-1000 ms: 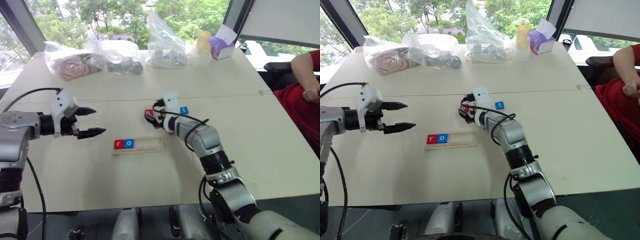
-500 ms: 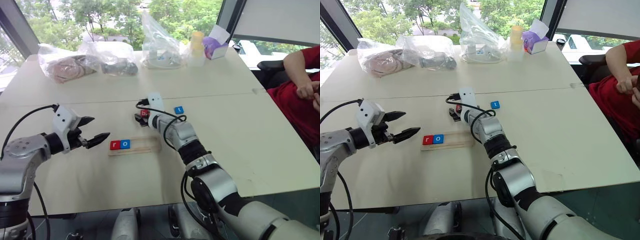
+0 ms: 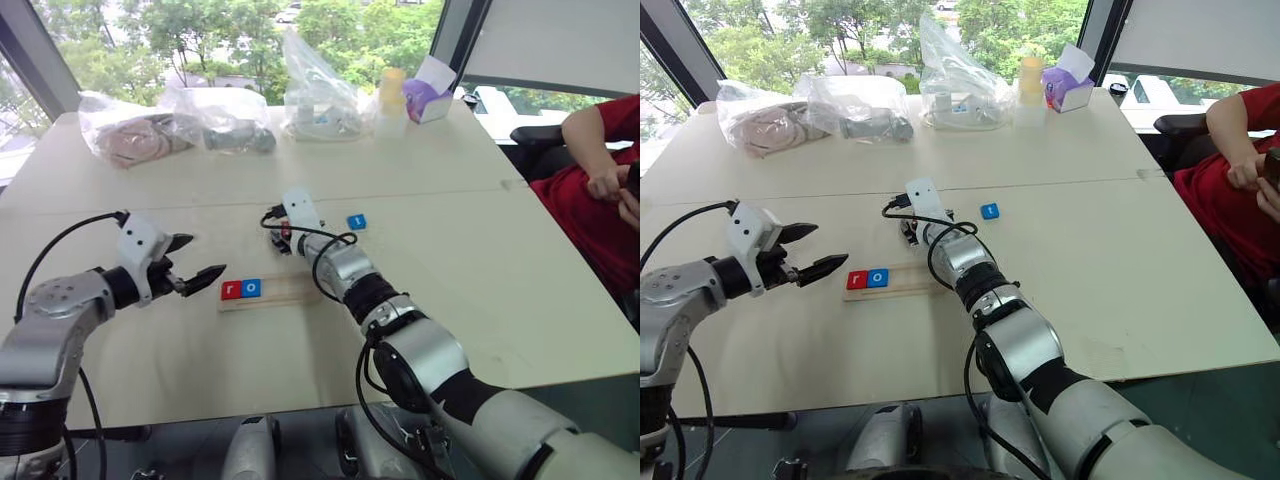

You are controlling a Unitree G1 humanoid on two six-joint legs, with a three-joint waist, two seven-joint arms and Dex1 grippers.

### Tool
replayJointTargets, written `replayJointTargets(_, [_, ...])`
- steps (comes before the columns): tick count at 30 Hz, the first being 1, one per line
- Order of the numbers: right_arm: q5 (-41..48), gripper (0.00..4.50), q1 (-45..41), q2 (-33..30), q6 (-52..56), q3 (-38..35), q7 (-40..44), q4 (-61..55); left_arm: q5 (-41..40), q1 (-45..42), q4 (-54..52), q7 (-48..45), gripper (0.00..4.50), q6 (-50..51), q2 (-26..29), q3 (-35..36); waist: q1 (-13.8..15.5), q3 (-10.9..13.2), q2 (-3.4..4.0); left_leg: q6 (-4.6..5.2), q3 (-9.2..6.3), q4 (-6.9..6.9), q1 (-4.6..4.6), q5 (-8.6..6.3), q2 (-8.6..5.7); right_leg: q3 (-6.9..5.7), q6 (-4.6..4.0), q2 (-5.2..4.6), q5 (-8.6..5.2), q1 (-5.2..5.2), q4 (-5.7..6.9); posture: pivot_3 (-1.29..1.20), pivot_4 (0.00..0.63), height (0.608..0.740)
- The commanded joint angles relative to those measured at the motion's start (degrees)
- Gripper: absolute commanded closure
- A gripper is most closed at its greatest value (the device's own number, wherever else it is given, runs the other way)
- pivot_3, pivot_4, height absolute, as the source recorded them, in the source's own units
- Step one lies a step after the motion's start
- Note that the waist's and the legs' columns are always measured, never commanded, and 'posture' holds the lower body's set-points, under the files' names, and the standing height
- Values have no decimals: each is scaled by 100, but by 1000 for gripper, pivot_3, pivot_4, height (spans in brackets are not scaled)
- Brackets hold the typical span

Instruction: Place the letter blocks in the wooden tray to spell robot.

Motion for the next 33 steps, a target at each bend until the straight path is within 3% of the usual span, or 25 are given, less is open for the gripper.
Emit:
replayJointTargets(1, [-98, 2804, 156, 585, 100, -22, -136, 560, 132, -25, -33, 75, 0, -227, 13, -58, -2, 0, 1, 0, 1, -4, 10, 0, 0, 0, -2, 0, -1, 7, -1, 0, 150, 740])
replayJointTargets(2, [-108, 3283, 167, 569, 68, -36, -179, 556, 148, -12, -24, 83, 0, -252, 6, -75, 0, -1, 2, 0, 1, -9, 20, 0, 0, 1, -4, 0, -3, 15, -2, 0, 150, 740])
replayJointTargets(3, [-115, 3349, 170, 537, 27, -47, -218, 536, 149, -10, -18, 90, 0, -264, -4, -89, 2, -1, 3, 0, 0, -11, 27, 0, 1, 1, -7, -1, -5, 24, -3, 0, 150, 740])
replayJointTargets(10, [-149, 3349, 394, 8, 54, 6, 13, -528, 99, -102, -26, 87, 0, -280, -53, -255, 10, 2, 7, 0, -3, -11, 26, 0, 2, 1, -12, -7, -8, 25, -7, 0, 150, 740])
replayJointTargets(12, [-116, 3349, 765, -291, 447, 57, 276, -1658, 72, -175, -63, 33, 0, -249, -70, -376, 49, 2, 6, 0, -7, -14, 15, 0, 2, 1, -10, -7, -9, 18, -10, 0, 150, 740])
replayJointTargets(16, [27, 3349, 1978, -1464, 2125, 283, 1193, -5296, -186, -368, -431, -286, 0, 10, -67, -791, 195, 6, 13, -1, -9, -6, -77, 0, -3, -2, 16, -1, 3, -65, -9, 0, 150, 740])
replayJointTargets(18, [191, 3349, 2626, -2259, 3154, 115, 1501, -7030, -455, -439, -781, -527, 0, 259, 14, -950, 262, 11, 20, -1, -8, -5, -95, 0, -14, -2, 27, -11, -4, -76, -12, 0, 150, 740])
replayJointTargets(22, [465, 3349, 3751, -3039, 4952, -411, 1616, -9236, -823, -639, -1208, -892, 0, 598, 228, -1122, 272, 10, 19, 2, -1, -9, -107, -2, -23, 0, 35, -6, -11, -90, -19, 0, 150, 740])
replayJointTargets(24, [542, 3349, 4223, -3102, 5637, -664, 1558, -10007, -881, -776, -1282, -1017, 0, 680, 309, -1233, 281, 10, 19, 3, -6, -11, -100, -3, -20, -6, 17, 11, -21, -82, -18, 0, 150, 740])
replayJointTargets(27, [551, 3349, 4863, -2659, 6224, -841, 1316, -10496, -806, -1044, -1055, -1007, 0, 641, 231, -1391, 240, 13, 24, 3, 1, -27, -64, -3, -12, -3, -14, 19, -39, -68, -10, 0, 150, 740])
replayJointTargets(33, [362, 3349, 5174, -2253, 6108, -799, 902, -10409, -603, -1210, -694, -1085, 0, 420, 135, -1626, 130, 14, 26, 3, -1, -8, -58, -2, -2, 0, -18, 44, -47, -60, -8, 0, 150, 740])
